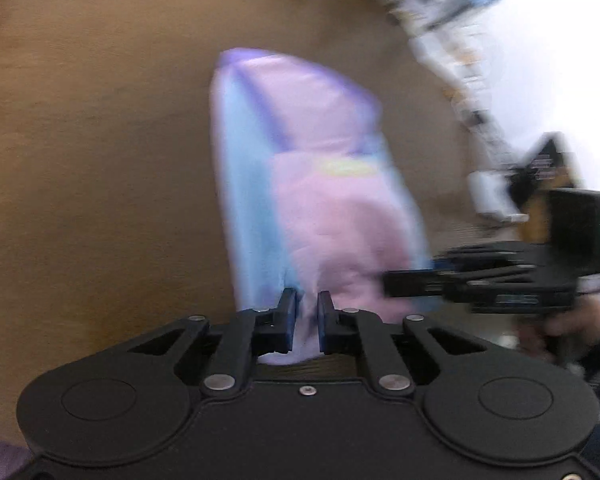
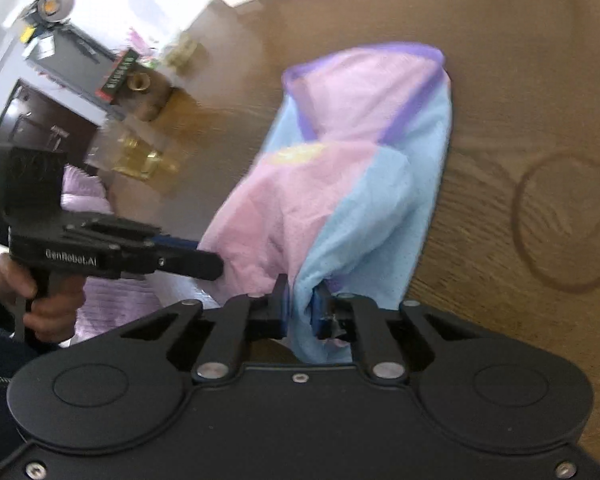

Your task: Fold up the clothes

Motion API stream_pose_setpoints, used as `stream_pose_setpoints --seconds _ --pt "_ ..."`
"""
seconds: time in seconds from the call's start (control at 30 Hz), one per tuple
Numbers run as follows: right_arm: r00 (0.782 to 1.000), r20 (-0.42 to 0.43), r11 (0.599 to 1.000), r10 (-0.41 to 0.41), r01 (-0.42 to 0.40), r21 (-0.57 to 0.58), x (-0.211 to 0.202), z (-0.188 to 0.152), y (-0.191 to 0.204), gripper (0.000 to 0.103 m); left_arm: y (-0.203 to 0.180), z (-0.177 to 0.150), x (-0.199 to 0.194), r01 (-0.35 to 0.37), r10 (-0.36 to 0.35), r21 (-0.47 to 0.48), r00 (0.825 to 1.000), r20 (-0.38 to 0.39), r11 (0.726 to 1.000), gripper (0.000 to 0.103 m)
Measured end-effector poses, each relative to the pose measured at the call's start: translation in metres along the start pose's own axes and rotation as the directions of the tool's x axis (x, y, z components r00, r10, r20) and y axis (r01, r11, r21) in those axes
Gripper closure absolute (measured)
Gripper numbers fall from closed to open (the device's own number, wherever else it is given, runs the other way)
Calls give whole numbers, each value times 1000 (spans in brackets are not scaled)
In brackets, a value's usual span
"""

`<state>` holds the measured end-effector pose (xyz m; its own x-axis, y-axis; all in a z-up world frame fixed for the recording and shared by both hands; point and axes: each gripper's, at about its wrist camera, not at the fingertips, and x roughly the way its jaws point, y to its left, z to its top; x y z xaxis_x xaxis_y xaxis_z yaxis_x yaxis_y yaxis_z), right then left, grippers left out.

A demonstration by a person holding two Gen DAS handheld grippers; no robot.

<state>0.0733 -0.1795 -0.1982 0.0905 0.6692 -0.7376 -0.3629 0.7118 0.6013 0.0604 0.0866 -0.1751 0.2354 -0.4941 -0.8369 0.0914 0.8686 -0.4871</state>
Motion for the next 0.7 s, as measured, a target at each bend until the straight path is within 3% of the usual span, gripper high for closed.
stream_pose_setpoints --seconds 0.03,0.07,0.1,0.13,0.17,0.23,0.3,0.33,0.37,0.4,0.47,0.53,0.7 --pt "1000 -2 1000 -1 1 -1 -1 1 0 75 -2 0 -3 0 0 14 1000 5 1000 88" --pt "1000 0 1000 -23 23 -12 -5 1 2 59 -4 1 -8 3 -4 28 1000 15 1000 78" --pt "998 12 998 -60 61 -36 -13 3 7 51 -5 1 -12 9 -10 36 1000 25 999 70" --pt "996 32 995 -78 80 -58 -18 4 9 31 -5 2 -15 19 -21 38 999 35 999 56" --pt "992 71 989 -105 112 -96 -27 7 13 25 -5 4 -18 36 -38 43 998 55 998 53" --pt "985 115 981 -131 145 -126 -36 14 14 25 -7 10 -16 29 -33 49 997 71 998 53" --pt "983 108 982 -147 158 -102 -31 26 5 27 -11 20 -7 -22 19 52 998 61 998 54" --pt "982 103 981 -157 167 -102 -26 30 2 35 -13 24 -2 -39 36 52 998 53 998 56" --pt "981 99 979 -166 176 -104 -20 33 0 51 -16 27 2 -45 42 61 998 48 997 56" --pt "981 95 978 -167 177 -110 -14 37 -2 58 -20 30 5 -41 38 78 998 48 996 59" --pt "985 92 980 -145 156 -126 -2 46 -5 70 -34 32 12 -102 93 156 993 66 983 72" --pt "984 96 973 -152 166 -161 7 49 -3 84 -37 34 18 -133 124 167 990 63 977 77" --pt "975 84 942 -206 221 -252 22 51 4 85 -44 44 24 -193 184 182 981 65 964 79"
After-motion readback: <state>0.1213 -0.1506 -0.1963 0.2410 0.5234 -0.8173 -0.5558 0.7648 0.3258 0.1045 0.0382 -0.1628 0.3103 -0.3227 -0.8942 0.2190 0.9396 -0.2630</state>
